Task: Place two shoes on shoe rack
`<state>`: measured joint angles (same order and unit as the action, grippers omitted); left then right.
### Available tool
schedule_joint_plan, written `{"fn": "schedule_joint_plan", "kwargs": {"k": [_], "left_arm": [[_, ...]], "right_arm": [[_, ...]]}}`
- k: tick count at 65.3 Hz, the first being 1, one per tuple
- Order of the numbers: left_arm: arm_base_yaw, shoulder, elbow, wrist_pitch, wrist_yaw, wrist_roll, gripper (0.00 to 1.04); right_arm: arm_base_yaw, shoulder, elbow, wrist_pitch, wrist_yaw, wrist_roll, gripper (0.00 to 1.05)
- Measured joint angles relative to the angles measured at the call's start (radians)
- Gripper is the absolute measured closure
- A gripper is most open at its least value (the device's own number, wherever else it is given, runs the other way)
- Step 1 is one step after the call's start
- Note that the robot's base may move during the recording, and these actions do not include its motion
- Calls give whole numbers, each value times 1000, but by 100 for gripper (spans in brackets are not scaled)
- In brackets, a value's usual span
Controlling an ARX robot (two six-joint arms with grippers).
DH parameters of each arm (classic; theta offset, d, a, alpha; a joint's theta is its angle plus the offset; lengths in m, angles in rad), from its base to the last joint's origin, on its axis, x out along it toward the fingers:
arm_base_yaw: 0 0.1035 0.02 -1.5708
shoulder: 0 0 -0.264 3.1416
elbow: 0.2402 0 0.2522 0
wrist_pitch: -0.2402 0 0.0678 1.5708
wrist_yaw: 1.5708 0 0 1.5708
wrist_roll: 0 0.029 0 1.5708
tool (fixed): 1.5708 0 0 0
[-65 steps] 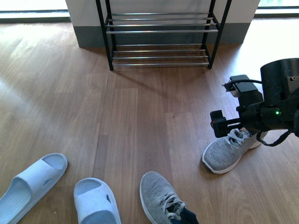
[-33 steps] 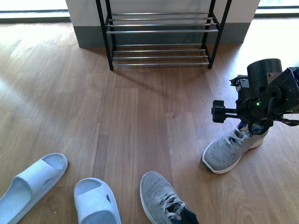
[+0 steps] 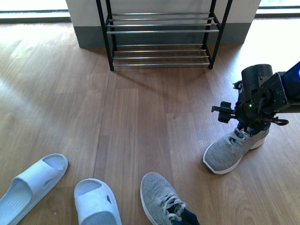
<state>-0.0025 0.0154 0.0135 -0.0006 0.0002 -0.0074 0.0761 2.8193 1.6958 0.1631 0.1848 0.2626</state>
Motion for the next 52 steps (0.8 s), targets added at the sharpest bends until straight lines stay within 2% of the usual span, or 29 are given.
{"fn": "schedule_joint_plan", "kwargs": {"k": [8, 16, 29, 39, 52], "left_arm": [[0, 0, 0, 0, 0, 0, 9], [0, 0, 0, 0, 0, 0, 9], [0, 0, 0, 0, 0, 0, 9], [0, 0, 0, 0, 0, 0, 9], [0, 0, 0, 0, 0, 0, 9]], "right_arm": [[-7, 8, 3, 5, 14, -47, 104], [-6, 9, -1, 26, 13, -118, 103], [-4, -17, -79, 124, -44, -311, 103], [20, -93, -217, 253, -153, -568, 103], [58, -236, -433, 509, -340, -1092, 103]]}}
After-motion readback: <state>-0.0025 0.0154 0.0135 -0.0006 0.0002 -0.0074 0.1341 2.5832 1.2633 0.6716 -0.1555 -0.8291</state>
